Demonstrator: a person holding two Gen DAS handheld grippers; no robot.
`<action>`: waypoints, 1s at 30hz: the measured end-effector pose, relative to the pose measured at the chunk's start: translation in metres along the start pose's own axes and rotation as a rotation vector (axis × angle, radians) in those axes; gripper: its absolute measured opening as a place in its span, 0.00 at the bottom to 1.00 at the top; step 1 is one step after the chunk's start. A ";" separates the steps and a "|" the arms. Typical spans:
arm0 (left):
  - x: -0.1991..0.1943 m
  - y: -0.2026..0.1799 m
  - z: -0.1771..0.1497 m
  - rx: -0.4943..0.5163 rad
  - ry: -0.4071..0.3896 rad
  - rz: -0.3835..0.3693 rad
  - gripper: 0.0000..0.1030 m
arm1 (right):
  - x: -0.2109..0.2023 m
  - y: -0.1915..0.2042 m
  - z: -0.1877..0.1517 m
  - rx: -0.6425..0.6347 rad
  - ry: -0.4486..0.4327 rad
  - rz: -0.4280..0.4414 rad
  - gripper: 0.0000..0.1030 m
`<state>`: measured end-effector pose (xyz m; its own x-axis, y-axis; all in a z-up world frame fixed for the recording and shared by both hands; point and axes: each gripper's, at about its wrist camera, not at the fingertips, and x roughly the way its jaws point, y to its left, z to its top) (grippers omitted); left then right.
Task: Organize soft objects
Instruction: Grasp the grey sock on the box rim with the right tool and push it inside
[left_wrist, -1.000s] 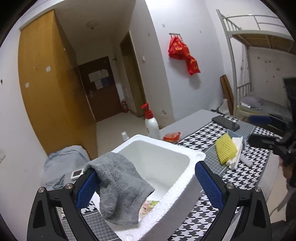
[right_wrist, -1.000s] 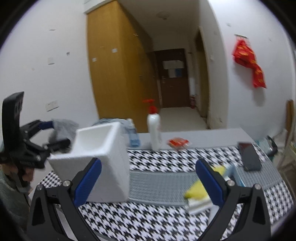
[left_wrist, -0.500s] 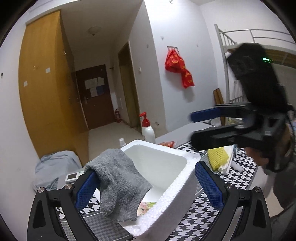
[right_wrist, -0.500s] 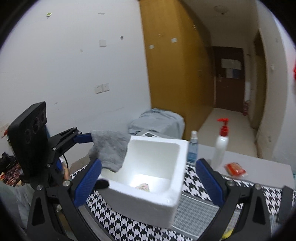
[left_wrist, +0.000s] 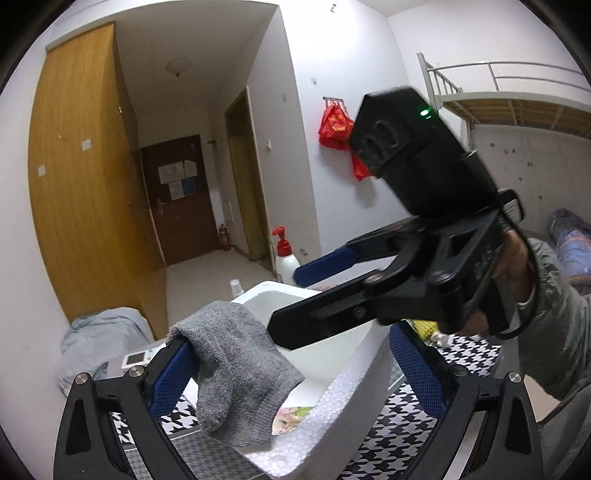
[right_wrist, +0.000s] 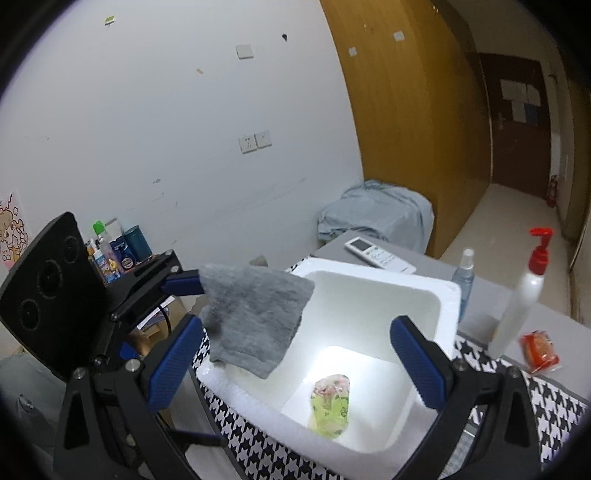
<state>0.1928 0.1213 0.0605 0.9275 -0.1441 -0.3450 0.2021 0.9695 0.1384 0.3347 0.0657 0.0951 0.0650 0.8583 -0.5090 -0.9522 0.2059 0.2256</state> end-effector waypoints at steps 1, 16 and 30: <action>0.000 0.001 0.000 0.000 0.001 -0.005 0.97 | 0.003 -0.001 0.001 0.004 0.009 0.016 1.00; 0.001 0.002 0.000 0.018 -0.004 -0.036 0.97 | 0.035 0.010 0.007 -0.034 0.090 0.136 0.81; -0.004 0.013 0.001 0.009 -0.006 0.023 0.97 | 0.042 -0.022 0.008 0.024 0.130 -0.347 0.48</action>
<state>0.1915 0.1342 0.0645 0.9339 -0.1232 -0.3357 0.1837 0.9707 0.1547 0.3606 0.1011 0.0756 0.3426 0.6693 -0.6593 -0.8727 0.4865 0.0403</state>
